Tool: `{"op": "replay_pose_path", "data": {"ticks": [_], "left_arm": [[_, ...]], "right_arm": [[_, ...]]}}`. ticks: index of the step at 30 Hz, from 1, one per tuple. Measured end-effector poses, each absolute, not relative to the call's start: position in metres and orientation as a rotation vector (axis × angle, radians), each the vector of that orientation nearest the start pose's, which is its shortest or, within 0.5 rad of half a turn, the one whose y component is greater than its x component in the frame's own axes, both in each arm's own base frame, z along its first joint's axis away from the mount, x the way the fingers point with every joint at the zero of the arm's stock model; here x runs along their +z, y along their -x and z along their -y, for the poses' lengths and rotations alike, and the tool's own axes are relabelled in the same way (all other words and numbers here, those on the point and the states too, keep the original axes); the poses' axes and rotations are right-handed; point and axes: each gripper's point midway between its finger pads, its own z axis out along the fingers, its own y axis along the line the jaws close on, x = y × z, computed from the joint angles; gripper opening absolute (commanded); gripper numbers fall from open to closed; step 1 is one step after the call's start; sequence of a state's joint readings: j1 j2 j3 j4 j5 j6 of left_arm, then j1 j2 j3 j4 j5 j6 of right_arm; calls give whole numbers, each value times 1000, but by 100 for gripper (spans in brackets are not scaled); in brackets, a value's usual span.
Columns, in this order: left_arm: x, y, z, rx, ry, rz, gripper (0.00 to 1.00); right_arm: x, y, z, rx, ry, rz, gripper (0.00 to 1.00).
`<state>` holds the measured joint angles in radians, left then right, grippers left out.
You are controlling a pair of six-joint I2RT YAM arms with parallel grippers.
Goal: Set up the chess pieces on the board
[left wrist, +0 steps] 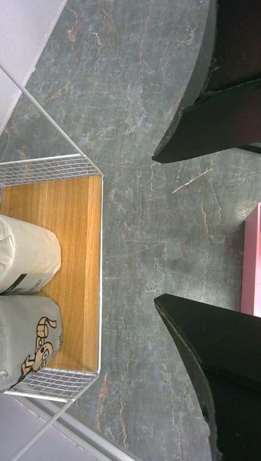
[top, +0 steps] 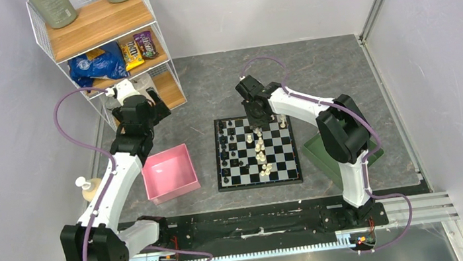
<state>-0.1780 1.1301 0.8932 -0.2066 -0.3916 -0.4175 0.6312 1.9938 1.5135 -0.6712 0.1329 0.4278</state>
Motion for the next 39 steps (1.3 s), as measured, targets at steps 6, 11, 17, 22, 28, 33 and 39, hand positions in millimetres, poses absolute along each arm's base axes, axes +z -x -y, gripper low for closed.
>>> {"op": "replay_pose_path", "data": {"ticks": [6, 11, 17, 22, 28, 33, 39], "left_arm": [[215, -366, 14, 8, 479, -1919, 100], [215, -366, 14, 8, 479, -1920, 100], [215, -366, 14, 8, 479, -1920, 100], [215, -366, 14, 7, 479, -1919, 100], [215, -366, 14, 8, 479, -1920, 100], [214, -366, 14, 8, 479, -1920, 100], [215, -366, 14, 8, 479, -1920, 100]], "right_arm": [[50, -359, -255, 133, 240, -2702, 29], [50, -359, -254, 131, 242, -2704, 27], [50, -359, -254, 131, 246, -2704, 25], [50, -358, -254, 130, 247, -2704, 24], [50, -358, -254, 130, 249, -2704, 22], [50, -358, -254, 128, 251, -2704, 18], [50, -360, -251, 109, 245, -2698, 17]]}}
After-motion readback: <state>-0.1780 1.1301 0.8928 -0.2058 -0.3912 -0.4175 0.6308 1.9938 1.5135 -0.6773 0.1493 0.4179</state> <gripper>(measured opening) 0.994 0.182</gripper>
